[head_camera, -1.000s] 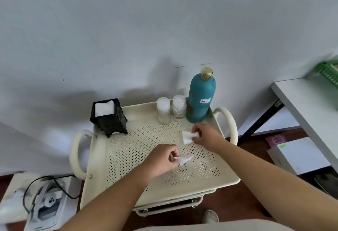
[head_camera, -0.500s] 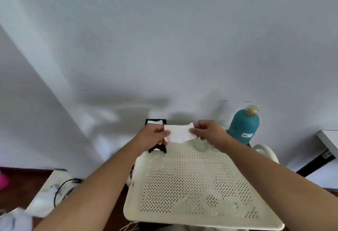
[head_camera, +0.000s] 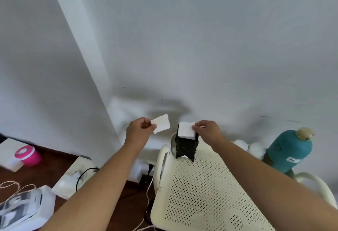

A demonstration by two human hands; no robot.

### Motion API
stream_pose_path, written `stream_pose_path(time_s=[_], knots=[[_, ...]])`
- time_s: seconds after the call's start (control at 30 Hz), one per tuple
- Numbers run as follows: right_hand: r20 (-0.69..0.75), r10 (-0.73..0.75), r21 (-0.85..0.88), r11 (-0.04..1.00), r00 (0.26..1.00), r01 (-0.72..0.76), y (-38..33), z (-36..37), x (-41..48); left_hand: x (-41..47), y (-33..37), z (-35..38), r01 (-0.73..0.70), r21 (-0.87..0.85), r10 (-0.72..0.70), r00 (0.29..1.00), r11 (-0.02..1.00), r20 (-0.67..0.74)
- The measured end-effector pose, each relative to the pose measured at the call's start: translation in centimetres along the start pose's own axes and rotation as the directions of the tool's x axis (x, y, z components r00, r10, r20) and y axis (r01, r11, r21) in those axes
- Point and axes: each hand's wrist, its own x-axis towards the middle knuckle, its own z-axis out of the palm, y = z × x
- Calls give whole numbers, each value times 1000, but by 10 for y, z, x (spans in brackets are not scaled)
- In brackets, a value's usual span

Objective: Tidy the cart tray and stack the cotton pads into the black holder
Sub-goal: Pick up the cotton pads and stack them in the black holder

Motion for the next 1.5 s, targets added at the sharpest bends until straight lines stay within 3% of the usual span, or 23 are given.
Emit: stream_pose_path(time_s=[0.27, 0.5, 0.67, 0.8, 0.93, 1.1, 1.33, 1.5], knots=[[-135, 48, -258, 963, 990, -82, 9, 12, 8, 7, -13, -2, 16, -34, -15, 1000, 999, 24], [-181, -60, -446, 895, 982, -28, 15, 17, 12, 16, -14, 12, 21, -66, -16, 997, 998, 73], [-158, -122, -315, 947, 980, 67, 11, 5, 10, 22, -5, 29, 18, -71, -6, 987, 997, 162], [16, -97, -107, 989, 995, 98, 0, -3, 11, 29, 12, 53, 56, -109, -27, 967, 992, 253], [14, -83, -131, 988, 996, 84, 3, -3, 13, 33, 15, 77, 79, -53, -60, 955, 996, 291], [-30, -60, -274, 960, 998, 50, 17, 2, 14, 31, 9, 92, -52, 191, 5, 970, 980, 242], [-44, -80, -355, 933, 996, 59, 26, 7, 15, 25, 5, 95, -209, 317, 137, 962, 925, 235], [-36, -171, -386, 911, 985, 144, 28, 3, 14, 23, 4, 95, -414, 518, 319, 910, 749, 266]])
